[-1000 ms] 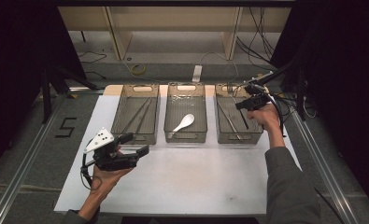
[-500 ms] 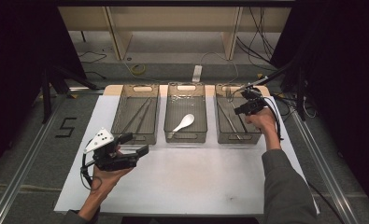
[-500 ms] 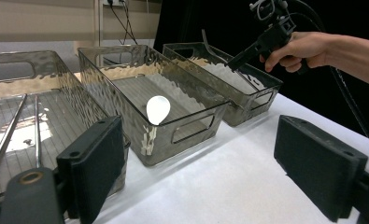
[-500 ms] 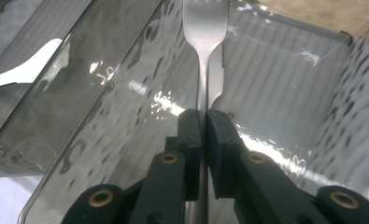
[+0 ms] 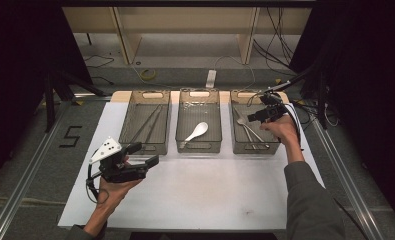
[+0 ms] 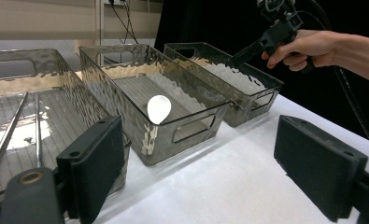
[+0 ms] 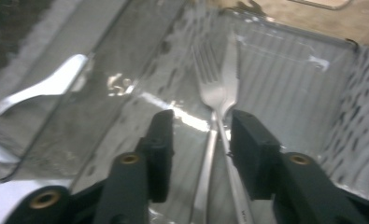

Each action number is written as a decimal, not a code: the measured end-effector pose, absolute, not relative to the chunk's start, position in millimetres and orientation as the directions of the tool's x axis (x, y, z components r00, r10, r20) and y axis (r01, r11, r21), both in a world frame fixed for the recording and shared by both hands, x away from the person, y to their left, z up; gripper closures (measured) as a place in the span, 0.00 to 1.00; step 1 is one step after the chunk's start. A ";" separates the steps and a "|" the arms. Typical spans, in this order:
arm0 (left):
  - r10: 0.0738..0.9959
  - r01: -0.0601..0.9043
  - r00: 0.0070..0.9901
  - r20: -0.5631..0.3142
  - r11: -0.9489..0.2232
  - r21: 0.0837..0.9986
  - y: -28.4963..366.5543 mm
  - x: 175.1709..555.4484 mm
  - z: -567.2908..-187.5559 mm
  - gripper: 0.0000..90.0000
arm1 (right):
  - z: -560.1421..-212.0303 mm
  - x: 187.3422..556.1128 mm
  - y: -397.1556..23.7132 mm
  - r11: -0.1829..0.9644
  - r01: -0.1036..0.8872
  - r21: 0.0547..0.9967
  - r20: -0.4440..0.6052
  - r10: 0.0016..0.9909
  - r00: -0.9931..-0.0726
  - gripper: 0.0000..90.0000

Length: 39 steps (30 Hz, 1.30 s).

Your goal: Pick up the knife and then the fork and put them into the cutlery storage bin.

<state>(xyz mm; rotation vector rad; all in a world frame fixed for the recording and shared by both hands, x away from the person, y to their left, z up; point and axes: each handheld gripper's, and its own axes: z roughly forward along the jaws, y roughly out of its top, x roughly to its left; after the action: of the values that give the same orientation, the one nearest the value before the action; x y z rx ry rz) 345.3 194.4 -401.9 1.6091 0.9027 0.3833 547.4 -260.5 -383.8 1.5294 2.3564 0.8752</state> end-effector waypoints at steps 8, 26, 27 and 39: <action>0.727 0.346 0.647 -0.229 -0.013 0.938 193.5 345.5 -402.4 0.17 | -373.7 530.7 -247.6 0.316 0.716 0.622 0.153 0.848 -0.508 0.53; 0.718 0.359 0.656 -0.234 -0.024 0.933 192.4 346.4 -403.4 0.17 | -358.8 477.4 -223.0 0.284 0.611 0.739 0.191 0.781 -0.594 0.37; 0.718 0.360 0.656 -0.234 -0.025 0.933 192.2 346.6 -403.6 0.17 | -358.7 473.3 -222.3 0.281 0.605 0.745 0.193 0.778 -0.598 0.37; 0.715 0.364 0.659 -0.233 -0.032 0.931 191.0 346.9 -404.1 0.17 | -371.9 432.3 -219.1 0.247 0.548 0.799 0.202 0.748 -0.633 0.33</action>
<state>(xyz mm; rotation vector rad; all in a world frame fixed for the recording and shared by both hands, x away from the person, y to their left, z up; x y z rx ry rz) 346.9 191.0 -404.1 1.6415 0.8981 0.3538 432.3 -219.1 -371.9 1.2169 2.2974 1.3299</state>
